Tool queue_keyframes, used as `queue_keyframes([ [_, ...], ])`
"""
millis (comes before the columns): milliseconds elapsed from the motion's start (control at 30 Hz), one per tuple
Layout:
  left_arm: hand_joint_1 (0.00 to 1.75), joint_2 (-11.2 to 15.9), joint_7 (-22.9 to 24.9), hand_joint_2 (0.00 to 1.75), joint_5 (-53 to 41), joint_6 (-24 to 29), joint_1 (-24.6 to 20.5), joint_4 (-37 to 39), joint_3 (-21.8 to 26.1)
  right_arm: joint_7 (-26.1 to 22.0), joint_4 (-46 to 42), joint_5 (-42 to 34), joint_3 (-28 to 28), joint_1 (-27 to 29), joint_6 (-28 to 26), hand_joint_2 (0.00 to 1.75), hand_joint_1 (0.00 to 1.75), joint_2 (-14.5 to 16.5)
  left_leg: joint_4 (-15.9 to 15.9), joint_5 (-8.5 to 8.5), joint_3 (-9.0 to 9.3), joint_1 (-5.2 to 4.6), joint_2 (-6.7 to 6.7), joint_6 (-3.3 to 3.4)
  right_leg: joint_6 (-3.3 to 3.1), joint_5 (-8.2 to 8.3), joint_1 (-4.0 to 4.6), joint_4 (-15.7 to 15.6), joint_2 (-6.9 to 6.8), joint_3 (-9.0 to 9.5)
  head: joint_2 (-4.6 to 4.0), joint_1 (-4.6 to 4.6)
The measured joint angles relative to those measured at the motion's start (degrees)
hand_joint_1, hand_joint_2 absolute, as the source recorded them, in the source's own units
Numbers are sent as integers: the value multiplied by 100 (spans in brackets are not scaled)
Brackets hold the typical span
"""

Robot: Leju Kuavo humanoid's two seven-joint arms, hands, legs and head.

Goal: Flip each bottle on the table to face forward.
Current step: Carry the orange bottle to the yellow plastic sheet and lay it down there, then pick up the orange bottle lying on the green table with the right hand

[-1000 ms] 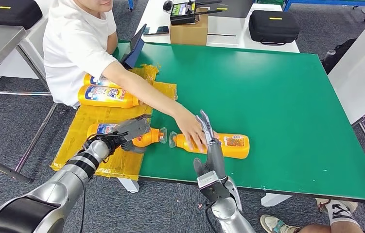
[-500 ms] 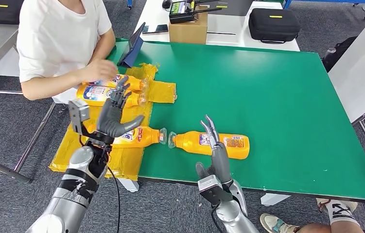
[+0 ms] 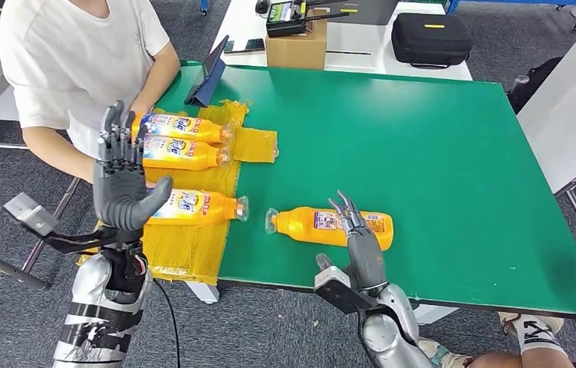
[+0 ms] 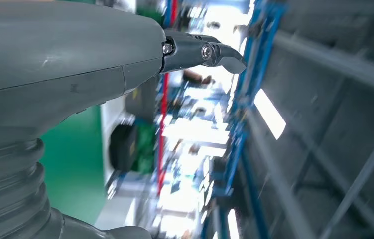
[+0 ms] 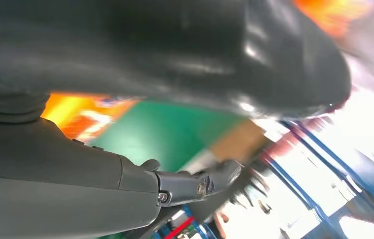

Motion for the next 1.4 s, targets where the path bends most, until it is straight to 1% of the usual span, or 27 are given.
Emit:
queue_keyframes([
  [33, 0, -16, -24, 175, -28, 88, 76, -154, 39, 189, 137, 230, -37, -83, 36, 175, 0, -66, 0, 0, -1, 0, -3, 0, 0, 0, 0, 0, -1, 0, 0, 0],
  [100, 0, -45, -47, 175, -151, 235, 203, -411, 97, 416, 477, 602, -117, -310, 42, 175, 0, -175, 0, 0, -3, -1, -7, 1, 0, 0, -1, -1, -2, -1, 0, 1],
  [233, 0, -70, -89, 175, -415, 363, 340, -664, 84, 652, 1218, 1100, -195, -877, 85, 175, 0, -294, 1, 2, -2, -3, -5, 2, 3, 2, -1, -2, -1, -1, -1, 1],
  [467, 0, -79, -150, 175, -720, 486, 408, -747, -23, 858, 2137, 1451, -211, -1561, 303, 175, 0, -378, 2, 4, -2, -1, -5, 3, 3, 3, 0, 0, -1, -2, 0, 1],
  [600, 0, -79, -153, 175, -787, 533, 404, -724, -112, 1000, 2649, 1724, -178, -1913, 317, 175, 0, -385, 2, 4, -3, -1, -6, 3, 3, 3, 0, 0, -1, -2, 0, 1],
  [767, 0, -79, -153, 175, -789, 534, 405, -693, -141, 1047, 3036, 1781, -135, -2150, 436, 175, 0, -384, 2, 4, -3, -2, -6, 3, 3, 3, -1, -1, -1, -2, -1, 1],
  [967, 0, -77, -111, 175, -688, 505, 412, -621, -162, 1106, 3389, 1660, -98, -2359, 1035, 175, 0, -385, 2, 4, -2, -2, -6, 3, 3, 3, 0, -1, -1, -1, -1, 1],
  [1167, 0, -75, -110, 175, -686, 482, 420, -578, -181, 1106, 3607, 1616, -38, -2526, 1284, 175, 0, -399, 2, 4, 1, -2, -5, 3, 3, 3, 0, -1, -1, 0, 0, 0],
  [1267, 0, -65, -111, 175, -696, 477, 427, -575, -209, 1163, 3734, 1603, 52, -2682, 1653, 175, 0, -427, 2, 3, 8, -2, 0, 3, 3, 3, 0, -2, 0, 4, 0, 0],
  [1300, 0, -62, -112, 175, -696, 476, 427, -570, -218, 1193, 3783, 1612, 97, -2757, 1820, 175, 35, -439, 2, 3, 12, -2, 2, 3, 3, 3, 0, -3, 1, 7, 0, 1],
  [1400, 0, -60, -116, 175, -697, 469, 424, -528, -238, 1232, 3934, 1672, 257, -2972, 2255, 175, 155, -485, 2, 2, 26, -2, 2, 4, 2, 3, 0, -5, 1, 19, 0, 1],
])
